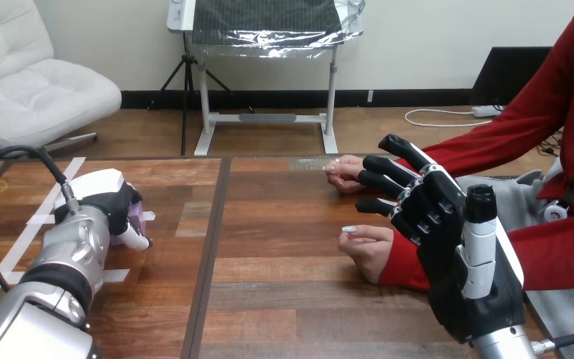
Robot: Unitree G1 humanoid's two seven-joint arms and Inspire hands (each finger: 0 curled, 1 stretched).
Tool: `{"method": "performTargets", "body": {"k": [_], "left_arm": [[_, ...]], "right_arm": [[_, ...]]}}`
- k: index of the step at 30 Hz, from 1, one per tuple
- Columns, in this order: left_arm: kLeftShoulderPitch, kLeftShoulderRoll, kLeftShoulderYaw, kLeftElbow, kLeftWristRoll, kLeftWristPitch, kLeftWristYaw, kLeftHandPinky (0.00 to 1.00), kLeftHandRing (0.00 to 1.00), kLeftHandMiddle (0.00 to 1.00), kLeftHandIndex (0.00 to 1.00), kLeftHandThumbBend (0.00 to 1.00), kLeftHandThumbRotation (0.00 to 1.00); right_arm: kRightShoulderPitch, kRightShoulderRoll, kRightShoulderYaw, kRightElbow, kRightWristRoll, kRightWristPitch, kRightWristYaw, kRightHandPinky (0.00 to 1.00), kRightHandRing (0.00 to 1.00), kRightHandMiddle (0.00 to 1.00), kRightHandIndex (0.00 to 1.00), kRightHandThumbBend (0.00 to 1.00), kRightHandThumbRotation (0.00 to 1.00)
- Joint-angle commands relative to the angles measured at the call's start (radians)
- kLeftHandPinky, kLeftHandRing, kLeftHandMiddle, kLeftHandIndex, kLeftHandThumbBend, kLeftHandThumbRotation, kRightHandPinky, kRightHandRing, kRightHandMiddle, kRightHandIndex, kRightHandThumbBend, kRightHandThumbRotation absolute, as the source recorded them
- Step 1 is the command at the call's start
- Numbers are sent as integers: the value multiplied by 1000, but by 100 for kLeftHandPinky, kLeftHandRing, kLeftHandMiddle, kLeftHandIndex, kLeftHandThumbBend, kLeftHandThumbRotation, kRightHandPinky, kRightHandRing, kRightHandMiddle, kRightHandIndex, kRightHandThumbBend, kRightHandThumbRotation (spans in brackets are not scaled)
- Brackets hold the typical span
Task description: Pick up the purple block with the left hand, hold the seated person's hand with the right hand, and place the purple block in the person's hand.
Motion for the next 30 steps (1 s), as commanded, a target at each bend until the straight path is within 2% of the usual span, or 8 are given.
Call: {"method": "performTargets", "body": {"k": [1, 14, 18, 21, 30], "left_arm": [[-52, -1, -17, 0, 16, 8, 10, 93, 90, 87, 85, 54, 0], [-55, -4, -10, -3, 16, 14, 13, 92, 89, 87, 83, 52, 0], [-58, -8, 11, -5, -5, 24, 15, 91, 87, 85, 82, 53, 1], [-59, -10, 22, -5, -15, 28, 14, 89, 85, 84, 80, 55, 5], [-64, -9, 33, -13, -34, 10, 26, 71, 73, 73, 72, 58, 16]], "right_arm": [[-55, -9, -4, -21, 11, -13, 6, 70, 81, 80, 85, 83, 98], [-56, -10, -6, -24, 9, -8, 6, 70, 81, 80, 86, 83, 97], [-55, -11, -6, -25, 10, -6, 6, 70, 81, 80, 86, 84, 97], [-55, -11, -7, -25, 11, -7, 7, 70, 81, 80, 86, 83, 97], [-58, -10, -6, -21, 9, -9, 6, 71, 81, 81, 86, 83, 98]]}}
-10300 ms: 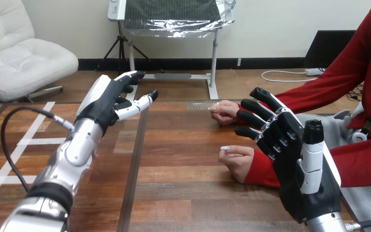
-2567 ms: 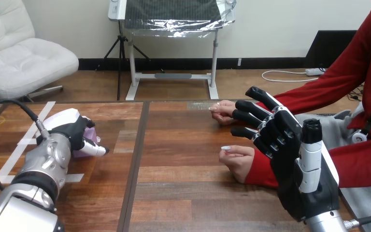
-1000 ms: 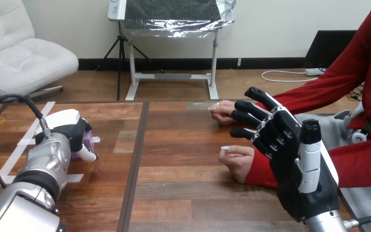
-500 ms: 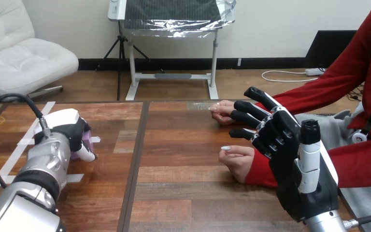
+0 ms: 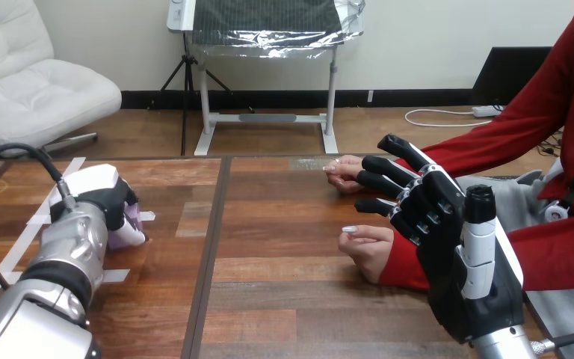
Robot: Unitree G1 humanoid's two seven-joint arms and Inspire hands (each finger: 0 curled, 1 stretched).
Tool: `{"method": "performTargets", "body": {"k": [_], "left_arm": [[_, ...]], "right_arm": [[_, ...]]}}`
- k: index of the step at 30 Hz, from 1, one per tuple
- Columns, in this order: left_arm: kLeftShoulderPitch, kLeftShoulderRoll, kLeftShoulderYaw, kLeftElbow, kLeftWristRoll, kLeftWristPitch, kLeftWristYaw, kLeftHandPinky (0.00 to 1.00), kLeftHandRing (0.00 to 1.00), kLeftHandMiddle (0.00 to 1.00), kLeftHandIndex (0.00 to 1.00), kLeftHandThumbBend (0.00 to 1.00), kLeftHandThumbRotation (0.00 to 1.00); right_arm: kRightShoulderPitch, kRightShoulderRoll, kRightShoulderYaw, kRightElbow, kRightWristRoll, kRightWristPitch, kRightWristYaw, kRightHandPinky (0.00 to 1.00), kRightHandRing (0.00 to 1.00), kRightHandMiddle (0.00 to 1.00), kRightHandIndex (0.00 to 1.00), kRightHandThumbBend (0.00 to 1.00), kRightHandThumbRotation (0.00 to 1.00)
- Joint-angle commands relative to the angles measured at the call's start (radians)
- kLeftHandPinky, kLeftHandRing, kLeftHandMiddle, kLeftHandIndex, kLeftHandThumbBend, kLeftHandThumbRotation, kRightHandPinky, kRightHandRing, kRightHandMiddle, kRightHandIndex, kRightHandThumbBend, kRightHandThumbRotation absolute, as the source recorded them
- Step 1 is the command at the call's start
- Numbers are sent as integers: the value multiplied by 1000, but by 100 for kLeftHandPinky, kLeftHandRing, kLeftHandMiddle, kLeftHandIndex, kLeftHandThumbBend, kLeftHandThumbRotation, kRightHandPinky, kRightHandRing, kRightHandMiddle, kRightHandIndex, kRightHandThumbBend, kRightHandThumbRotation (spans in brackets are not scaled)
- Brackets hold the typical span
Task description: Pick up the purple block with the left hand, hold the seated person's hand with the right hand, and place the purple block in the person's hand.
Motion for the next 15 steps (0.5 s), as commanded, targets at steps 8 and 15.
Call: {"method": "performTargets", "body": {"k": [8, 15], "left_arm": [[-50, -7, 34, -22, -33, -41, 30, 61, 65, 66, 66, 57, 16], [-49, -8, 50, -28, -56, -60, 55, 58, 61, 61, 60, 57, 14]], "right_arm": [[-57, -11, -6, -23, 13, -2, 2, 71, 81, 81, 86, 82, 98], [-61, -8, -4, -18, 14, -2, 2, 71, 81, 81, 86, 81, 98]]}}
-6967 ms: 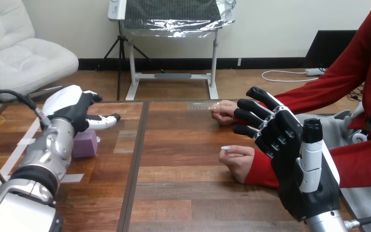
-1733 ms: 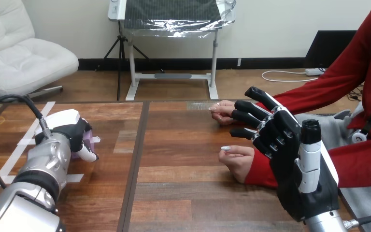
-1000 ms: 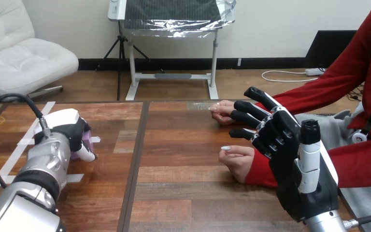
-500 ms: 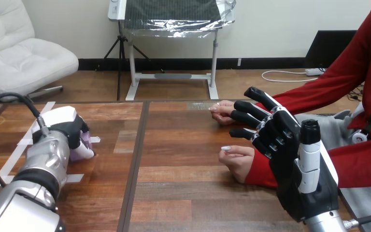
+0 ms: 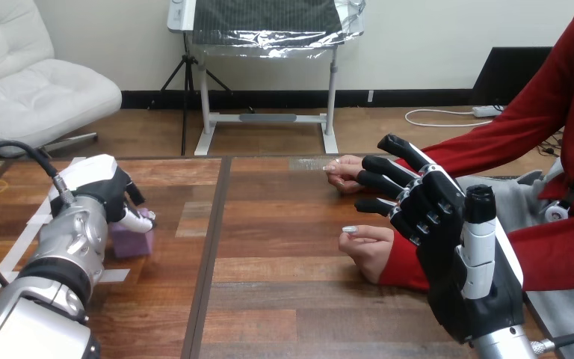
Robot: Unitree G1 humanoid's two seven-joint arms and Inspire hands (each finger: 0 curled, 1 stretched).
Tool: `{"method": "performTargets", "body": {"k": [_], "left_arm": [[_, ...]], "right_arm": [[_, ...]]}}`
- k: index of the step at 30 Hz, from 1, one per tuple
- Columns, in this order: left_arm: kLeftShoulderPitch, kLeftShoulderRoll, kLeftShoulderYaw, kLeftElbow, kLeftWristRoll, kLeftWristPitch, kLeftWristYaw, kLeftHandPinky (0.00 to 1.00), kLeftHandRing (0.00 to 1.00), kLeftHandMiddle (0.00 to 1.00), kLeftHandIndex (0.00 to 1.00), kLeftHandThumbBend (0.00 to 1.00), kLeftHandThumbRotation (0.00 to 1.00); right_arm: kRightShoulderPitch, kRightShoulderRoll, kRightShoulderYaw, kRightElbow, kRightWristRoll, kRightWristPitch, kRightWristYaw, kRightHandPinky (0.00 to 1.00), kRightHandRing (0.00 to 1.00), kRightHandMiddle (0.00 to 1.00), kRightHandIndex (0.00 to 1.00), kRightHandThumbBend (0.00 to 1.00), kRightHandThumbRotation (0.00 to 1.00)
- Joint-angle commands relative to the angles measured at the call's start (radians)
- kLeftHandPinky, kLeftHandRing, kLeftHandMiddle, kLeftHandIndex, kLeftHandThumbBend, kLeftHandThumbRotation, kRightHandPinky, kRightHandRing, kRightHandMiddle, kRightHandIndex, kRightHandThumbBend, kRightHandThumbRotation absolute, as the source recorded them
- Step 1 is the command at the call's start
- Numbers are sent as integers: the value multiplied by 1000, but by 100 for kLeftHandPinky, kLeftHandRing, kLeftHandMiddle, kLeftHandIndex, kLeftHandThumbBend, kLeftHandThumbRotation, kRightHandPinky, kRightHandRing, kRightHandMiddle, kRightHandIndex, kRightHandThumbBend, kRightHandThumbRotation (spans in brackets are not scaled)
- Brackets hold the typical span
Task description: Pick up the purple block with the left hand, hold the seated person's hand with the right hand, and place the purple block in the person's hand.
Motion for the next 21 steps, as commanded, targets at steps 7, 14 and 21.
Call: {"method": "performTargets", "body": {"k": [7, 14, 21], "left_arm": [[-45, -9, 27, -31, -28, -40, 37, 54, 55, 56, 54, 58, 9], [-47, -8, 35, -37, -39, -56, 42, 49, 50, 52, 48, 57, 7], [-46, -9, 50, -42, -59, -76, 59, 48, 48, 49, 45, 58, 5]], "right_arm": [[-62, -8, -3, -20, 20, 4, 4, 71, 81, 81, 86, 81, 97], [-64, -7, -3, -15, 20, 1, 6, 72, 81, 81, 86, 81, 97], [-64, -7, -3, -11, 19, 0, 7, 71, 81, 81, 86, 81, 97]]}}
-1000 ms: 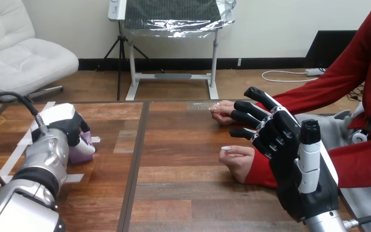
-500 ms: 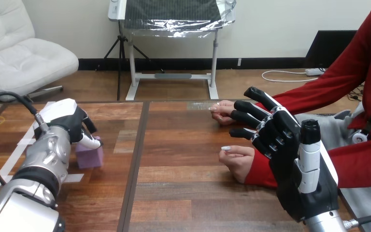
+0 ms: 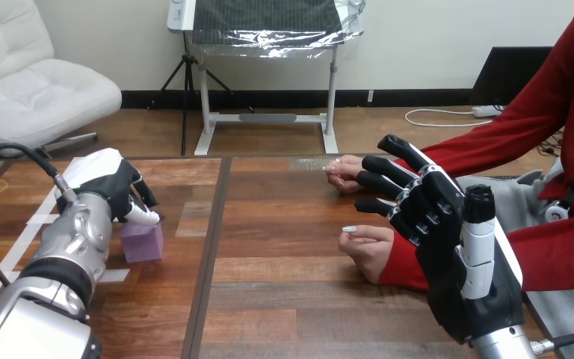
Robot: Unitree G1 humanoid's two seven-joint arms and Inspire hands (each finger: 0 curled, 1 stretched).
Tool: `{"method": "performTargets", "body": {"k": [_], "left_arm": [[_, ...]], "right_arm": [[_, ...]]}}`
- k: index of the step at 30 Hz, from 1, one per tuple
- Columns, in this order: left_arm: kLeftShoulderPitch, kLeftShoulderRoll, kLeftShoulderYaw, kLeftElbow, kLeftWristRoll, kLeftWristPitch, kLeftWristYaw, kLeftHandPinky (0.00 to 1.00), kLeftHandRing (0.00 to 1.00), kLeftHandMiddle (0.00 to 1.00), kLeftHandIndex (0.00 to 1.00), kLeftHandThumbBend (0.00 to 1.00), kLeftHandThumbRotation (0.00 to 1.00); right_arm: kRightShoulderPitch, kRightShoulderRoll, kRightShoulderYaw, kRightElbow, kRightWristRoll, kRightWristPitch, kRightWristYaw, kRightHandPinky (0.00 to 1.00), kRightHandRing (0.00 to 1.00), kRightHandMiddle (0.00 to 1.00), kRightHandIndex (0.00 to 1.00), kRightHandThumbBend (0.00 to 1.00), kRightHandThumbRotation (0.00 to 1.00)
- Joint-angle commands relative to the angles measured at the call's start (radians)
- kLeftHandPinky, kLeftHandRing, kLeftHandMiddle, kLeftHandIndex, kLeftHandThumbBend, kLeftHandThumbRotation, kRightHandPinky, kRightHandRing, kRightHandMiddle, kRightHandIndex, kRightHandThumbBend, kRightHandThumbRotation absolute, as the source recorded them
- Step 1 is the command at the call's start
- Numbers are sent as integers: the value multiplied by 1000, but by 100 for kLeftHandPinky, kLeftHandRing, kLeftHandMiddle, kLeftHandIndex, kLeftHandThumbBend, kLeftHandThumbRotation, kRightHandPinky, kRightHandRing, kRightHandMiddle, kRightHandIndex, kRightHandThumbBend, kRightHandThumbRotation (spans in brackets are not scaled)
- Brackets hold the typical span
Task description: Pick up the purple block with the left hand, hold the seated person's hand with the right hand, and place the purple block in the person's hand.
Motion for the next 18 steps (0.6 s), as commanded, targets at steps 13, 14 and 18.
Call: {"method": "performTargets", "body": {"k": [13, 14, 18], "left_arm": [[-46, -7, 42, -48, -34, -52, 64, 46, 46, 49, 43, 60, 7], [-47, -8, 46, -49, -37, -52, 66, 46, 46, 49, 43, 60, 7], [-48, -7, 53, -55, -45, -60, 67, 50, 49, 52, 48, 63, 9]], "right_arm": [[-64, -8, -4, -5, 8, -10, 5, 72, 81, 81, 86, 82, 97], [-64, -7, -4, -4, 6, -11, 4, 72, 81, 81, 86, 82, 98], [-64, -7, -4, -5, 5, -10, 2, 72, 81, 81, 86, 83, 98]]}}
